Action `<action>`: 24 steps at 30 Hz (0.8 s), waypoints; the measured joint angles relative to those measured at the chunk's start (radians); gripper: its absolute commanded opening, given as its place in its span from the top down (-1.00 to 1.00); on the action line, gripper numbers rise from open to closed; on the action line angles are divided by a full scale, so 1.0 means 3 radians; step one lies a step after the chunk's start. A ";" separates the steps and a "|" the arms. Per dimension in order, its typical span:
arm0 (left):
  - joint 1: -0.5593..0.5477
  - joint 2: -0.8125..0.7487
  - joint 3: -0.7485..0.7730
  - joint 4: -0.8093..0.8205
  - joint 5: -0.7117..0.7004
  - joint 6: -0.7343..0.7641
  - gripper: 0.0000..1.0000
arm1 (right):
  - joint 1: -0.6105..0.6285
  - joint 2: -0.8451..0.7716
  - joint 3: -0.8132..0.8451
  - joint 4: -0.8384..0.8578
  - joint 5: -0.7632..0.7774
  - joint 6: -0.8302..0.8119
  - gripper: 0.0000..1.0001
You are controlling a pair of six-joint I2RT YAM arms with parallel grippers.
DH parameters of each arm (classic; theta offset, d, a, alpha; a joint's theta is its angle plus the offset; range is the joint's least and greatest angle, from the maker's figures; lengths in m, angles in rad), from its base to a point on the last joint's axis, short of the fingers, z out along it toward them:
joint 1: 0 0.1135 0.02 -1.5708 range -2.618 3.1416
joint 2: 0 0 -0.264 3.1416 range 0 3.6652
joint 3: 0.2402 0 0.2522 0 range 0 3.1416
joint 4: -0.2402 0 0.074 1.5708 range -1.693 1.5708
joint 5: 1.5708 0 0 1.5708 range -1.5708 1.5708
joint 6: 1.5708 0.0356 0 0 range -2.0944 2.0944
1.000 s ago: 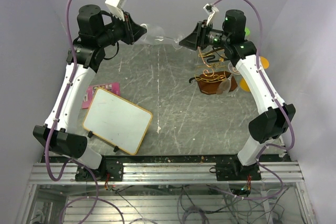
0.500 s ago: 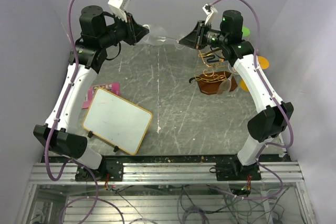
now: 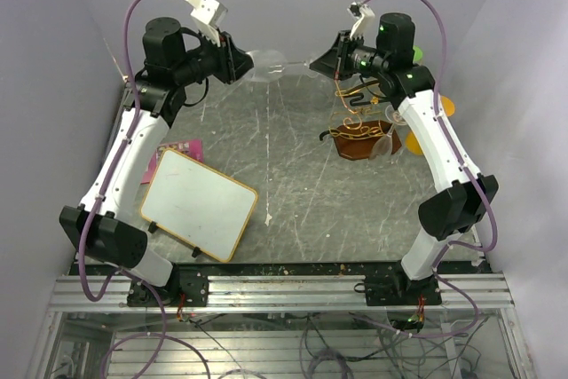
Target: Place the wine glass upside down on the wine glass rack
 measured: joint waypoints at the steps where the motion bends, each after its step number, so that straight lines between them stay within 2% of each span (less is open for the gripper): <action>1: 0.0001 0.0000 -0.0023 0.0009 0.0020 -0.0006 0.26 | 0.0000 0.0000 0.0013 -0.0019 0.0024 -0.0048 1.00; 8: 0.0001 -0.0001 -0.0106 0.0033 0.0128 -0.0018 0.03 | 0.0008 -0.0001 0.0114 -0.0145 0.0156 -0.0364 1.00; 24: 0.0191 -0.0237 -0.0352 -0.0071 0.0097 0.0148 -0.77 | -0.0205 -0.0047 0.0130 -0.0277 0.0390 -0.0951 1.00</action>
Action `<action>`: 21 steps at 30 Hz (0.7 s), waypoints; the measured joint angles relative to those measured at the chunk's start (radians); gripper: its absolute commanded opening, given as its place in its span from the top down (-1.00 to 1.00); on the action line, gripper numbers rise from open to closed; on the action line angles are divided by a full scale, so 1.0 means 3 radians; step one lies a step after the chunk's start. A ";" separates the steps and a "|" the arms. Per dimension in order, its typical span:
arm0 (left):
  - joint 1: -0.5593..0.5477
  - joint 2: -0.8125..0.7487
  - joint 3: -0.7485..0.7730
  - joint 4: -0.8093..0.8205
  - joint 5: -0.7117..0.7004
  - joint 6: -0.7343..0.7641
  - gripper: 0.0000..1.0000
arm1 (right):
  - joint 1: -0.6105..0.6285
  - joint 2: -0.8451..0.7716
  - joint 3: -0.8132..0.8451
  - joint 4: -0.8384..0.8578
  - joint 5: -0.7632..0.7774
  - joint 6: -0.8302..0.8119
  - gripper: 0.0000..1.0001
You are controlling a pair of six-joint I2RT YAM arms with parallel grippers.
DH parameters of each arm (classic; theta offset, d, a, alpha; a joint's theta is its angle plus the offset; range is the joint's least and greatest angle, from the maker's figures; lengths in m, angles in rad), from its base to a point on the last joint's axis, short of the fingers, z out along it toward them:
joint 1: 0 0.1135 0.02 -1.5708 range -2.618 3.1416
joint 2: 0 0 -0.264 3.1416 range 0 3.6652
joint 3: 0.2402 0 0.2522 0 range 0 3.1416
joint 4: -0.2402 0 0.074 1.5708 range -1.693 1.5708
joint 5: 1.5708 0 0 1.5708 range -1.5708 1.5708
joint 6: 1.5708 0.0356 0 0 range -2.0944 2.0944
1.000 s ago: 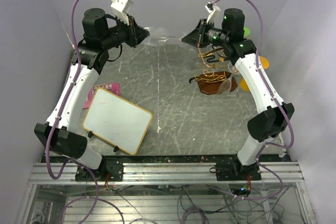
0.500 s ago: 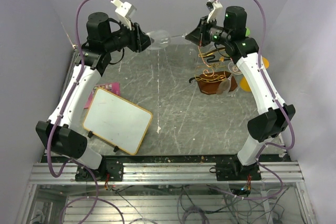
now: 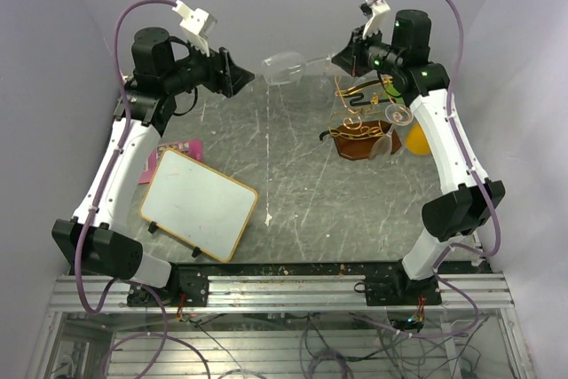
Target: Place the wine glass upside down on the wine glass rack
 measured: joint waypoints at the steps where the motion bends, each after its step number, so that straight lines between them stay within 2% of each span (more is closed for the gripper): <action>1: 0.0024 -0.0015 -0.0013 -0.0004 -0.0017 0.0005 -0.81 | -0.0009 -0.0017 0.0000 -0.0020 0.0014 -0.0052 1.00; 9: 0.0188 -0.0033 -0.0022 -0.0088 -0.0258 0.0003 -0.94 | 0.0001 -0.0211 -0.0003 -0.0312 0.0027 -0.0835 1.00; 15: 0.0295 -0.0036 -0.0022 -0.0103 -0.0381 -0.0048 -0.94 | 0.0150 -0.0356 -0.0003 -0.0753 0.0140 -0.1765 1.00; 21: 0.0305 -0.0042 -0.0048 -0.0099 -0.0398 -0.0069 -0.92 | 0.0417 -0.0384 -0.0003 -0.1183 0.0315 -0.2462 1.00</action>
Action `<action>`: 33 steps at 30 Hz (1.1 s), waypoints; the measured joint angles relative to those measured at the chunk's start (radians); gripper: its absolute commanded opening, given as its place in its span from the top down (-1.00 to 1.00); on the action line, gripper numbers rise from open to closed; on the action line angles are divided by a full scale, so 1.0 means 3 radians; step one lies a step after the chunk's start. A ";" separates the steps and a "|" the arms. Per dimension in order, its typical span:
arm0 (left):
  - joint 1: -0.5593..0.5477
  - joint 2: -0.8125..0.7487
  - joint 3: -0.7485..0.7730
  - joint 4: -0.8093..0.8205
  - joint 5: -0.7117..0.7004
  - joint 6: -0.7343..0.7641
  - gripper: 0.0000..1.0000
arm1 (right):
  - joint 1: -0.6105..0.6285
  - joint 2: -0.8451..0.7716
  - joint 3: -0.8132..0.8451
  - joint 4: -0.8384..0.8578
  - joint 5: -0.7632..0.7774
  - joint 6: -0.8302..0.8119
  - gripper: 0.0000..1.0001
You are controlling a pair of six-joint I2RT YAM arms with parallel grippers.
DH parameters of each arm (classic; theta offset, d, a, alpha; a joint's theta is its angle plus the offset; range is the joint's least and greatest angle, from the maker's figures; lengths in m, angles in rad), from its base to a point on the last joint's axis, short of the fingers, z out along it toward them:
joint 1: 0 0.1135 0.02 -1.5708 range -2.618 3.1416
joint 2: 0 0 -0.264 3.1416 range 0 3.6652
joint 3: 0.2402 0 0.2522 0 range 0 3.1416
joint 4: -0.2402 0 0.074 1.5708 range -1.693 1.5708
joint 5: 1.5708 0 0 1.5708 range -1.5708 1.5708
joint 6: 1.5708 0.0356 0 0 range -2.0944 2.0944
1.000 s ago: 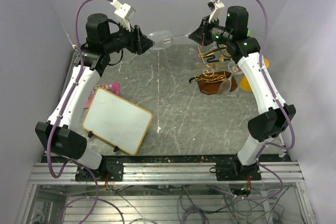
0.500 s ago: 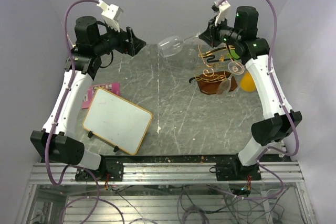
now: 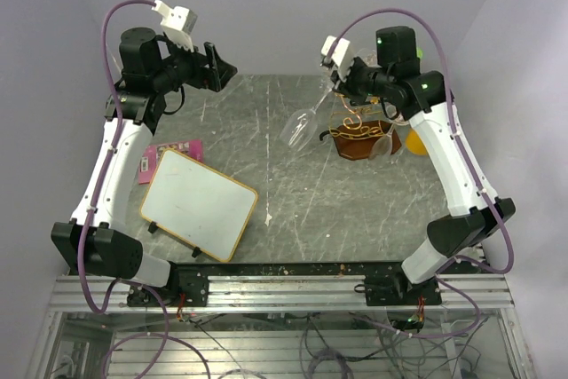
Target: Place the wine glass upside down on the wine glass rack
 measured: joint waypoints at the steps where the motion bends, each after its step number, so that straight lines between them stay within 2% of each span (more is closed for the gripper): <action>1: 0.0000 0.0000 -0.0004 0.0000 0.0001 0.0000 -0.92 | 0.0038 0.0000 0.0000 -0.0047 0.0043 -0.0064 1.00; 10: 0.0001 -0.0001 -0.0036 0.0001 0.0033 -0.0001 -0.92 | 0.0440 0.0000 -0.0135 -0.0170 0.0899 -0.0500 1.00; 17: 0.0001 -0.0001 -0.0081 0.0018 0.0055 -0.0008 -0.92 | 0.0570 0.0000 -0.0303 -0.0151 0.1439 -0.0647 1.00; 33: 0.0003 0.0000 -0.0100 0.0019 0.0107 -0.0005 -0.92 | 0.0598 -0.0117 -0.0680 -0.0019 0.2103 -0.0863 1.00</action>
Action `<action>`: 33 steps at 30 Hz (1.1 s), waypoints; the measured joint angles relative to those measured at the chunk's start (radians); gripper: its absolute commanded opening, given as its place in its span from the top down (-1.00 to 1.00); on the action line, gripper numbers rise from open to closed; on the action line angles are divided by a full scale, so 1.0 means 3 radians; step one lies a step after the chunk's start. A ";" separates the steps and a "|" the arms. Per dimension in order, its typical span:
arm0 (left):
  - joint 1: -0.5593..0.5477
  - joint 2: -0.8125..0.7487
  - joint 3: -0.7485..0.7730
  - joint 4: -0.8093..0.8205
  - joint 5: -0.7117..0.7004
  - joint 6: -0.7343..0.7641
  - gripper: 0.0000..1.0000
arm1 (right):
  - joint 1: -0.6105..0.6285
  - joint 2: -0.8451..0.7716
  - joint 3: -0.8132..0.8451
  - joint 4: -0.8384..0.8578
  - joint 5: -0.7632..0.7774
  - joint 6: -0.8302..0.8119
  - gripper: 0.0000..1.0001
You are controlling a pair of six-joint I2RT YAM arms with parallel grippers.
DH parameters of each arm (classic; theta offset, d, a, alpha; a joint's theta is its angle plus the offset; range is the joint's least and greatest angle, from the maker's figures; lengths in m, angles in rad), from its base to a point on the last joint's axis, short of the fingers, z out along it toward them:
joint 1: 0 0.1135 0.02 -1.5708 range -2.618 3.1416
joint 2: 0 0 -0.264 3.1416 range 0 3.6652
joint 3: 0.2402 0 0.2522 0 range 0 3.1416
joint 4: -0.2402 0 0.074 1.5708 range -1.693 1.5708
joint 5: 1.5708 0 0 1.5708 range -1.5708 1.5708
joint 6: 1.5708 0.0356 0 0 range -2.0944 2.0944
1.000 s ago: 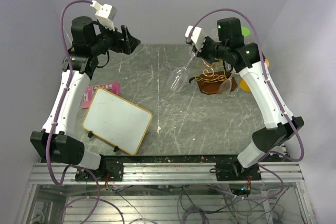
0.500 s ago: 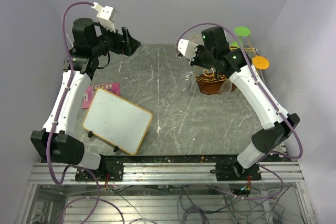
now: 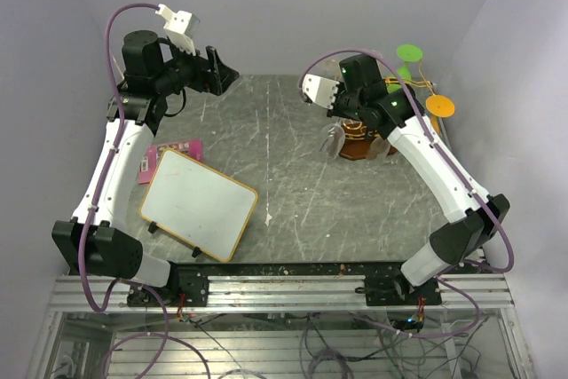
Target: Place the wine glass upside down on the wine glass rack
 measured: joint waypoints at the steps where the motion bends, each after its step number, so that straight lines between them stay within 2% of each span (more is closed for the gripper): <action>1: 0.0000 0.0000 0.0000 0.0000 0.0001 0.0000 -0.92 | 0.0000 -0.0010 -0.0006 0.0004 0.0013 -0.0008 1.00; 33: 0.0000 0.0045 -0.0053 0.0004 0.0029 0.0047 -0.92 | -0.0022 -0.0342 -0.0329 -0.0060 0.0156 -0.0188 1.00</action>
